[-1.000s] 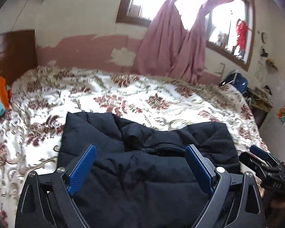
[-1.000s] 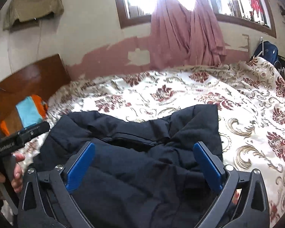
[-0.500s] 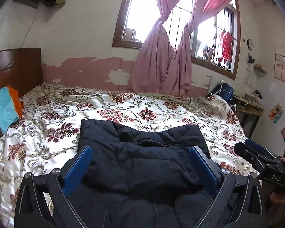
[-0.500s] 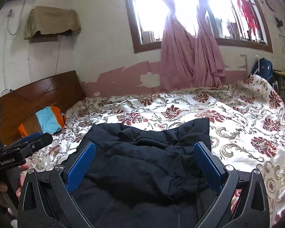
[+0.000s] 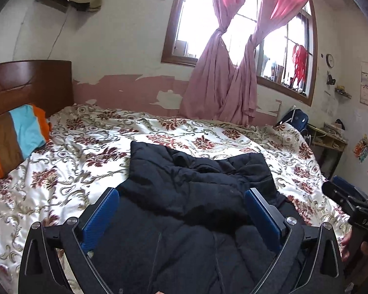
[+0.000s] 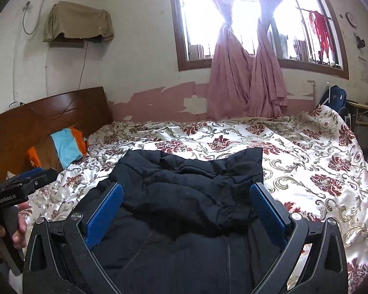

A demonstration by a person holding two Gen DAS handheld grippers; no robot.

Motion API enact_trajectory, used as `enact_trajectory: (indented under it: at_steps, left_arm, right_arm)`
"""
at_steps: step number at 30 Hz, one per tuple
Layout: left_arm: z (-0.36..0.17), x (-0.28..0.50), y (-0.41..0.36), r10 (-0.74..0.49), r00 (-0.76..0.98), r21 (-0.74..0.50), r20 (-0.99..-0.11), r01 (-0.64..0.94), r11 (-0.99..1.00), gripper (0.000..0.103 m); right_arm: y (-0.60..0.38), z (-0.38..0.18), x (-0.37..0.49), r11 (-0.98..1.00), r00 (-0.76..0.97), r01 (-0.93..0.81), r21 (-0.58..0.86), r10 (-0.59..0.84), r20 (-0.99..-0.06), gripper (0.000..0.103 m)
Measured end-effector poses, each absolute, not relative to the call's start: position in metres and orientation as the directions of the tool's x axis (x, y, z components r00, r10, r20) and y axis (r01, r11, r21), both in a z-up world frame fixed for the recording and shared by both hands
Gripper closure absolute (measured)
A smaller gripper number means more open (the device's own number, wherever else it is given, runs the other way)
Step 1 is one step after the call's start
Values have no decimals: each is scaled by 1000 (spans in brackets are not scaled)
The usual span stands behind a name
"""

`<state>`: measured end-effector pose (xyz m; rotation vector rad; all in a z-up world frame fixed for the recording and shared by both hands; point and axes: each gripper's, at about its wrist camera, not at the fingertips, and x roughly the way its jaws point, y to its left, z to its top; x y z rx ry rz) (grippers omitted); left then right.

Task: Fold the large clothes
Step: 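Open both grippers and pull both tools back from the folded jacket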

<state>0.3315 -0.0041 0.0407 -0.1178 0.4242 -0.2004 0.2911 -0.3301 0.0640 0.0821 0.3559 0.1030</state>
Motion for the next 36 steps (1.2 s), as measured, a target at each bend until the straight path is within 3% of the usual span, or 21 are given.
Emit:
enact_trajectory:
  at_steps: [10, 36]
  left_arm:
    - [24, 279, -6, -148, 906, -51, -397, 139, 989, 0]
    - [-2, 181, -12, -182, 911, 69, -371, 222, 973, 0]
  right_arm:
    - [-318, 52, 247, 992, 926, -105, 71, 124, -357, 2]
    - [-321, 24, 133, 994, 927, -104, -35, 84, -364, 2]
